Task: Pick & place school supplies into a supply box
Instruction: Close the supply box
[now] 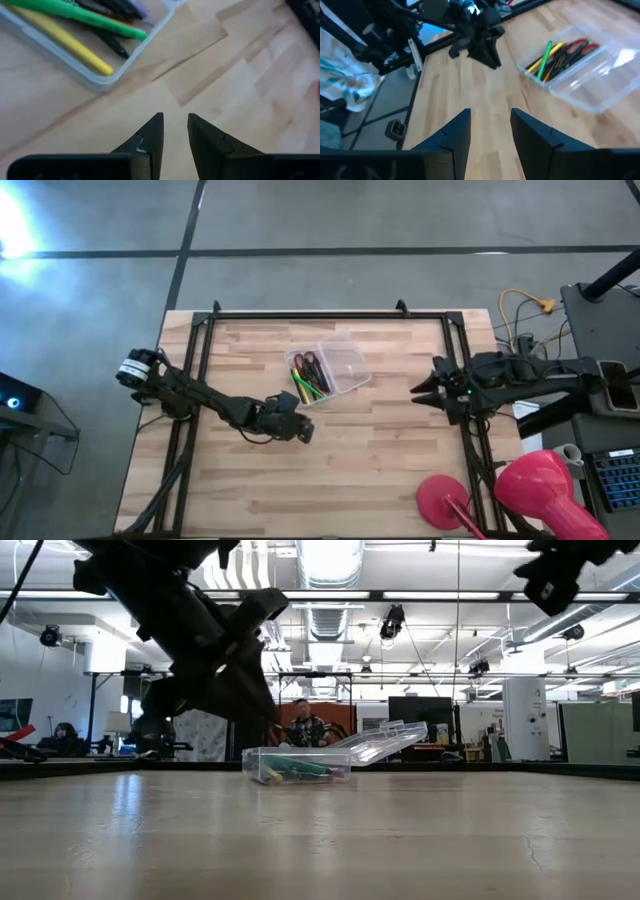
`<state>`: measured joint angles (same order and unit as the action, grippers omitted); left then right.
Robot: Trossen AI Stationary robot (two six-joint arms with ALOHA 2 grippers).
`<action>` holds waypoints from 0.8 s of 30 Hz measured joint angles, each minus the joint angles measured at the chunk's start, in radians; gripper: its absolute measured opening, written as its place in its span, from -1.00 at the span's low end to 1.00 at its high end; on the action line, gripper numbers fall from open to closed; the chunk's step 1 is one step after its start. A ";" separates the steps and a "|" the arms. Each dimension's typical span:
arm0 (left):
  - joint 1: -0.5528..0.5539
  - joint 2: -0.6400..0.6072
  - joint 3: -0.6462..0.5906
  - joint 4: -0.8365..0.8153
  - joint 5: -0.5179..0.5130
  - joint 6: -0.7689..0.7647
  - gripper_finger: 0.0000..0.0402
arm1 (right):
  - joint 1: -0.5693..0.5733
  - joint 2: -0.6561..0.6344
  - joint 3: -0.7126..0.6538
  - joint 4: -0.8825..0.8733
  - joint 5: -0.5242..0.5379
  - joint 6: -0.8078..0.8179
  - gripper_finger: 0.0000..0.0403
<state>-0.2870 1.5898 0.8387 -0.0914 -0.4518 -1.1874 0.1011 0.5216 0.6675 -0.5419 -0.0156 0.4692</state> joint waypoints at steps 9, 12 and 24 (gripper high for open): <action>0.000 -0.001 0.050 0.029 0.036 -0.047 -0.64 | 0.015 -0.238 -0.192 0.115 0.013 0.087 -0.36; 0.000 -0.001 0.077 0.020 0.035 0.024 -0.64 | 0.014 -0.283 -0.245 0.204 0.113 0.162 -0.35; 0.034 -0.021 0.351 -0.089 0.018 0.384 -0.64 | 0.014 -0.189 -0.295 0.601 0.326 0.336 -0.39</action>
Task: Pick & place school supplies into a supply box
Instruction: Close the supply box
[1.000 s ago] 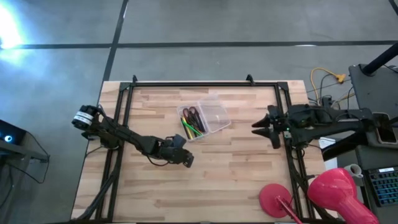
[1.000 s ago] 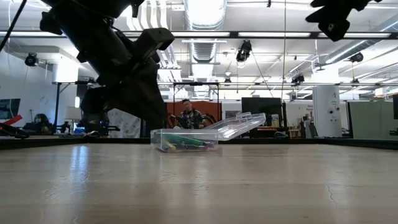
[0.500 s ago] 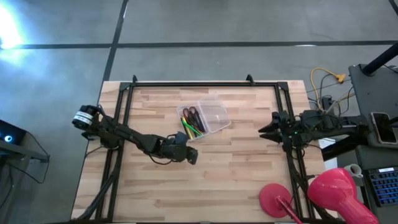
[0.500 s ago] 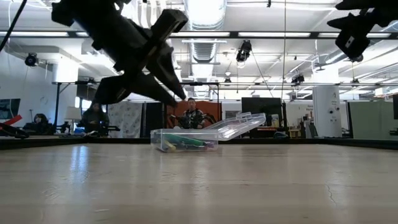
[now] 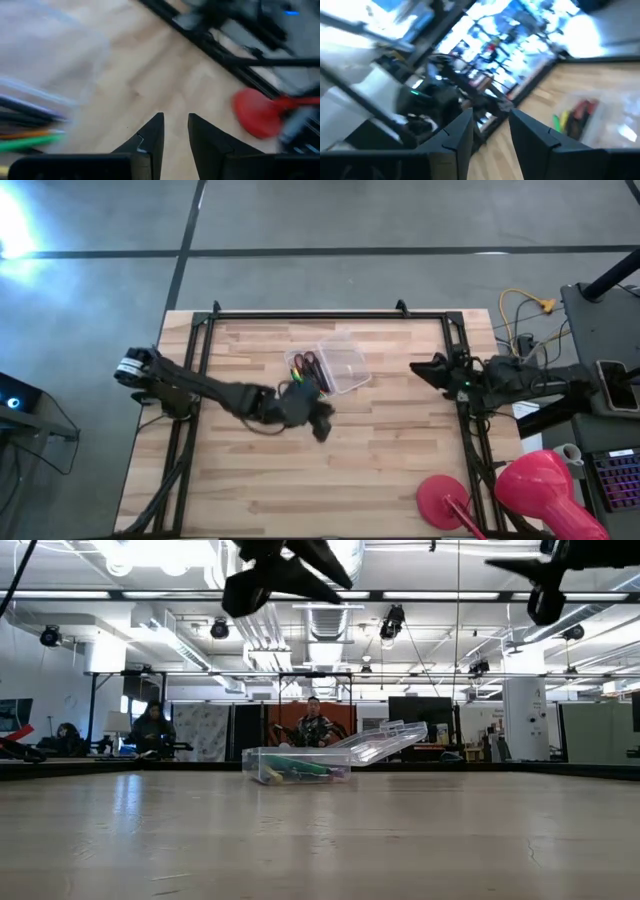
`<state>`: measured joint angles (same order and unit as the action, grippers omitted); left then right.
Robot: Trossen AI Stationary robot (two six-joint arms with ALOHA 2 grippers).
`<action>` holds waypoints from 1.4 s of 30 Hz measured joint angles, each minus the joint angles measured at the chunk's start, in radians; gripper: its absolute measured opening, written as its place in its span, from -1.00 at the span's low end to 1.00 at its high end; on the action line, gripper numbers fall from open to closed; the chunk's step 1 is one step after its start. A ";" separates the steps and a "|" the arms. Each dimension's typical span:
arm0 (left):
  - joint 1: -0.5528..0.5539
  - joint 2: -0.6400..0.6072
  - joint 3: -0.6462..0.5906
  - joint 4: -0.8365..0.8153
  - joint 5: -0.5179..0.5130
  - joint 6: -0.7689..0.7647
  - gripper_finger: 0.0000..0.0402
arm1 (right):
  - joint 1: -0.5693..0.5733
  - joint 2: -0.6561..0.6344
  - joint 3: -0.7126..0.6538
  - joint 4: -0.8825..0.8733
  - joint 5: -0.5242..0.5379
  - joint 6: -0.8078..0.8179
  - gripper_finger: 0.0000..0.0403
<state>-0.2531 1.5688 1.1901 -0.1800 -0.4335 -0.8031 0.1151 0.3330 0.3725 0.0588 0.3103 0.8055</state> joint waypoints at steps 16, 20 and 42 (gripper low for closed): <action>0.198 -0.012 0.047 -0.752 0.065 -0.183 -0.66 | -0.123 0.402 0.008 -0.262 0.073 0.423 -0.53; 0.217 -0.048 -0.086 -0.737 0.070 -0.317 -0.74 | -0.215 0.465 0.023 -0.398 0.119 0.511 -0.64; 0.329 -0.231 -0.654 -0.056 0.145 -0.567 -0.83 | -0.656 1.162 0.305 -0.083 -0.445 0.267 -0.76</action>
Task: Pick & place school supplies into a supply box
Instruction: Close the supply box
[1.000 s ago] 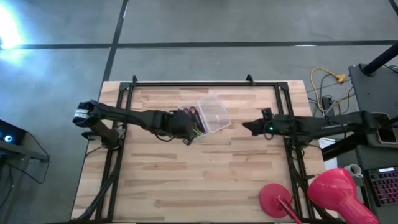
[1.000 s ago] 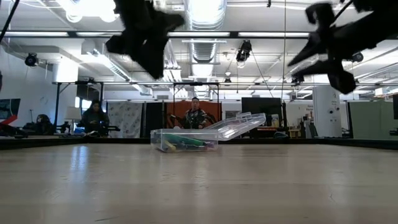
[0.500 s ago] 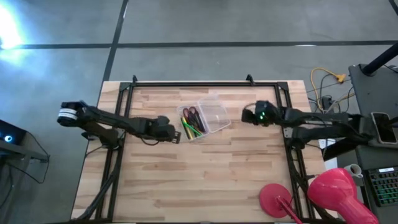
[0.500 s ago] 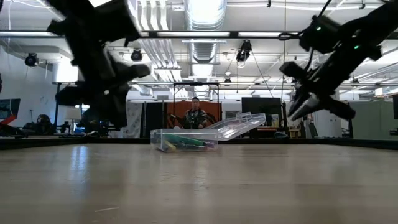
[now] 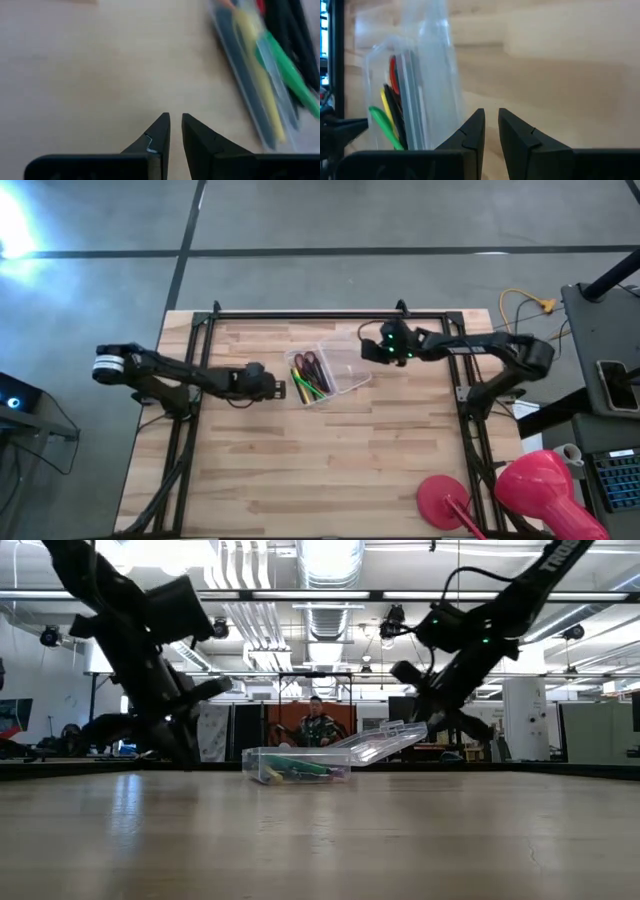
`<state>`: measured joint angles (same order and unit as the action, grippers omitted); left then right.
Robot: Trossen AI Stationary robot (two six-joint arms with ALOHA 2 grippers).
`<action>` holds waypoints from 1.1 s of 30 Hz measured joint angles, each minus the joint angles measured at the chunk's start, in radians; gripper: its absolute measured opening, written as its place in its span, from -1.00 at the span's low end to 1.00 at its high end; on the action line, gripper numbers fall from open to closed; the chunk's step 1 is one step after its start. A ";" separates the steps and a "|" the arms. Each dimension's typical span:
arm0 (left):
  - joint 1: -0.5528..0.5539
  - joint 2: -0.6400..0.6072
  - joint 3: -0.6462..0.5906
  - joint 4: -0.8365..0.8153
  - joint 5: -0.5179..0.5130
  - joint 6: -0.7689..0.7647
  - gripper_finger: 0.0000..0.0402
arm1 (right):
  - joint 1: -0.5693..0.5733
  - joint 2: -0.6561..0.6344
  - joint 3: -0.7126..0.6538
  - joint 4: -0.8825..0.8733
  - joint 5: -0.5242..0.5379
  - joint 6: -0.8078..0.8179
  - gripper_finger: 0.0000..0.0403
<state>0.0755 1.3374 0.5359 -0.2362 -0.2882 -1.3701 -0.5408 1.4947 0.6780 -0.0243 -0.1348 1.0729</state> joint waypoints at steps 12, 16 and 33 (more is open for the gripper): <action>0.167 0.131 -0.067 0.398 0.131 -0.018 -0.83 | -0.001 0.065 0.102 -0.109 -0.001 -0.034 -0.76; 0.174 0.162 -0.125 0.577 0.128 -0.098 -0.83 | 0.000 0.064 0.101 -0.157 -0.003 -0.037 -0.76; 0.173 0.178 -0.130 0.609 0.087 -0.157 -0.83 | -0.001 0.074 0.101 -0.159 -0.005 -0.037 -0.76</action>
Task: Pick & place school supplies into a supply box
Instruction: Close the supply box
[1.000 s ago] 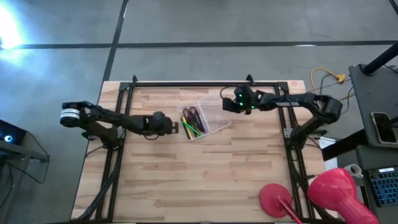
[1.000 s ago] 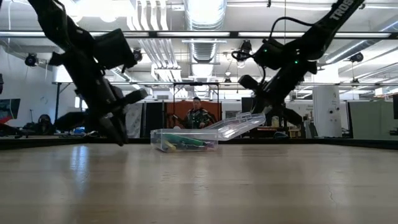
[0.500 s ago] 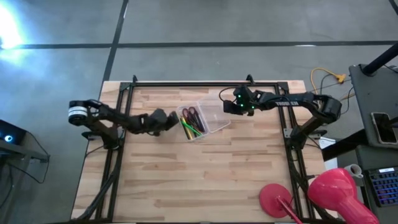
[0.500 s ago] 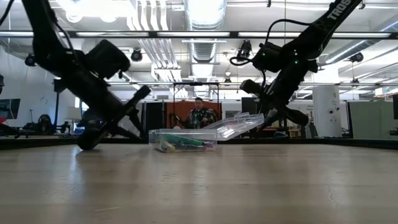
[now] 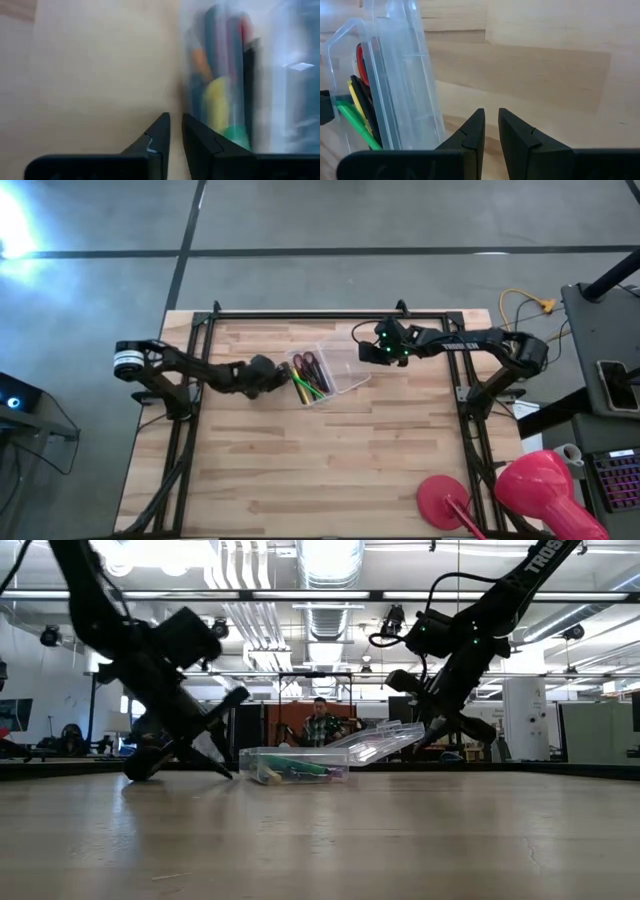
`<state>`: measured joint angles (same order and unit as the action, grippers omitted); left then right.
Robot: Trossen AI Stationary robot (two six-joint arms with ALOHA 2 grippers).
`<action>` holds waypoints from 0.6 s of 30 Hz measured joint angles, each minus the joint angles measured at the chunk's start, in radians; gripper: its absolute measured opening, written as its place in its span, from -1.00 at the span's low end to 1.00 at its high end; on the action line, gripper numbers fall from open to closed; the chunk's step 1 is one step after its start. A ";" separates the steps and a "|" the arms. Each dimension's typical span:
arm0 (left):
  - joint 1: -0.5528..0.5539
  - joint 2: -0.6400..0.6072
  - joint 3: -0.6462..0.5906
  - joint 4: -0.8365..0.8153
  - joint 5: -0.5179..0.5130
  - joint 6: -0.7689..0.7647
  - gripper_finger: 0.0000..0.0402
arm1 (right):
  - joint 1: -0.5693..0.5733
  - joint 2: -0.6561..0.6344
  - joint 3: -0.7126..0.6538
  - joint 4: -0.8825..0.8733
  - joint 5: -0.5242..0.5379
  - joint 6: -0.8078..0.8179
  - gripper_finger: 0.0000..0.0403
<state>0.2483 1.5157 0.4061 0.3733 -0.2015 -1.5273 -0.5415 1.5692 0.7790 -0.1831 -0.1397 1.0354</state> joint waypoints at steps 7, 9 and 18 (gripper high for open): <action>0.011 0.007 0.123 -0.203 0.010 0.130 -0.83 | 0.000 0.000 0.013 0.002 0.000 -0.025 -0.76; 0.016 0.010 0.124 -0.201 0.009 0.132 -0.83 | 0.000 0.000 0.020 0.002 -0.003 -0.033 -0.76; 0.014 0.028 0.113 -0.174 0.013 0.136 -0.83 | 0.000 0.000 0.028 0.000 -0.022 -0.053 -0.76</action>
<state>0.2623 1.5433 0.5190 0.1991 -0.1886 -1.3915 -0.5416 1.5692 0.8066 -0.1827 -0.1622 0.9825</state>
